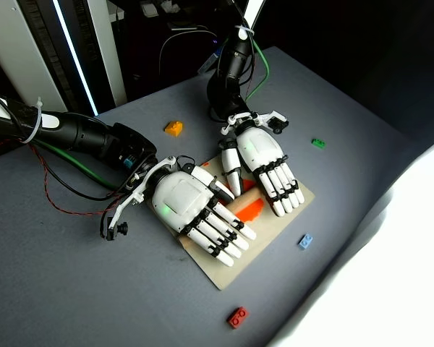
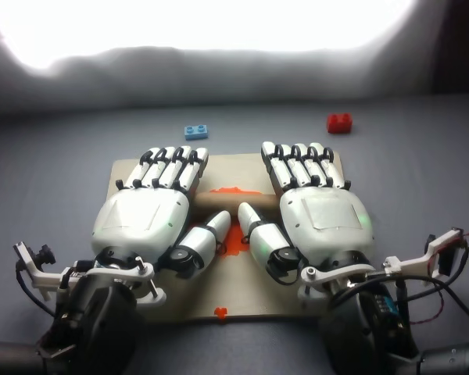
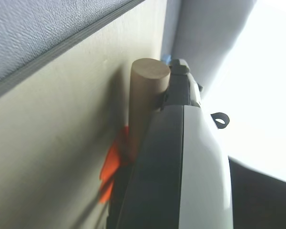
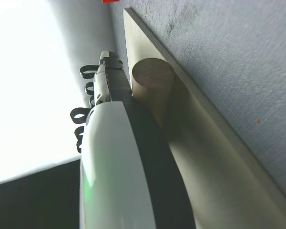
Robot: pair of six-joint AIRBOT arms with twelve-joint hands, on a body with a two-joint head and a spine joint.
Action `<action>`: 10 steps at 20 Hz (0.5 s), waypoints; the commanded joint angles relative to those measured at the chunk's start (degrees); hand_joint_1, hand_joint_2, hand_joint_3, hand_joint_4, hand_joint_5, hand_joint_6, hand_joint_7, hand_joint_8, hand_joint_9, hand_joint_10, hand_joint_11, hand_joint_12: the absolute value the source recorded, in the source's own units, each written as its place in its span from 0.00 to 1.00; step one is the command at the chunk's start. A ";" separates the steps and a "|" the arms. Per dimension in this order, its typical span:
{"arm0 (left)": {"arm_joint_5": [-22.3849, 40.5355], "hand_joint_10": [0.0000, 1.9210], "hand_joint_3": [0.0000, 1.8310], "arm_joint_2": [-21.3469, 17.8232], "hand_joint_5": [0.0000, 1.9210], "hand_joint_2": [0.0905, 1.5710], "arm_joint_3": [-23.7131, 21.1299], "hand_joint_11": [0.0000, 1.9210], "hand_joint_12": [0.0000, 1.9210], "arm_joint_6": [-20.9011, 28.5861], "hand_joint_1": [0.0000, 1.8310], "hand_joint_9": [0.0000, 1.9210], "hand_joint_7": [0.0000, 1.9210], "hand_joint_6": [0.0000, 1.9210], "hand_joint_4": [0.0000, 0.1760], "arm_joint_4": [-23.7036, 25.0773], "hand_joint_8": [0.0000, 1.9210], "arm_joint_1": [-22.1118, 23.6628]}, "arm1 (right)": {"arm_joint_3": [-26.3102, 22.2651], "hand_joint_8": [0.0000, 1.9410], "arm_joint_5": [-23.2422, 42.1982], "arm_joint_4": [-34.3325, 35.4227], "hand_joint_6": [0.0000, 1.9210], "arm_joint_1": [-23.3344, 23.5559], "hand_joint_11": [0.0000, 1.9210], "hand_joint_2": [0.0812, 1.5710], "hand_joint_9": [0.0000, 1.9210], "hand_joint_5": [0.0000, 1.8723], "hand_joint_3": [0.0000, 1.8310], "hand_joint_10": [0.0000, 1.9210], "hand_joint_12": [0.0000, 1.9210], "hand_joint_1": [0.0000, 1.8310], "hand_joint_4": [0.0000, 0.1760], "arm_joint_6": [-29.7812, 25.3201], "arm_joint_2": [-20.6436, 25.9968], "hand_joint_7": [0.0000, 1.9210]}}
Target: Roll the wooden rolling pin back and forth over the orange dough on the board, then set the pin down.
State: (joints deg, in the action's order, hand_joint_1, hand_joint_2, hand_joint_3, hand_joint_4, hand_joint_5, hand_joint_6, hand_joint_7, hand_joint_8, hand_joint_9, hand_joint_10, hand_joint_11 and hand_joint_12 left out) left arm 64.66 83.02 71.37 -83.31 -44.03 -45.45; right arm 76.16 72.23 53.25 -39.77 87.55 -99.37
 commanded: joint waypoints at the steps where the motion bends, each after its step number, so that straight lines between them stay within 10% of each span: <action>1: 4.46 0.00 0.00 0.20 0.01 0.99 0.46 0.00 0.00 0.25 0.00 0.01 0.02 0.00 0.00 1.69 0.00 0.50 | 0.44 0.00 3.39 -2.59 0.00 0.19 0.00 0.98 0.02 0.03 0.00 0.00 0.00 0.00 0.00 -0.02 0.20 0.04; 10: 3.19 0.00 0.00 1.55 0.01 0.97 2.58 0.00 0.00 0.42 0.00 0.01 0.02 0.00 0.00 1.70 0.00 1.68 | 2.29 0.00 1.46 -1.72 0.00 0.65 0.01 0.97 0.04 0.03 0.00 0.00 0.00 0.00 0.00 -0.81 0.22 0.05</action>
State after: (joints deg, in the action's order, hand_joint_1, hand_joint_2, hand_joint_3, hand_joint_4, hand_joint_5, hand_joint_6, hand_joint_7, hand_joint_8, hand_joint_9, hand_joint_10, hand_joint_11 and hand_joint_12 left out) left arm 63.51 84.51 73.58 -83.05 -44.16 -44.03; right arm 78.13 70.46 53.28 -39.33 86.78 -99.37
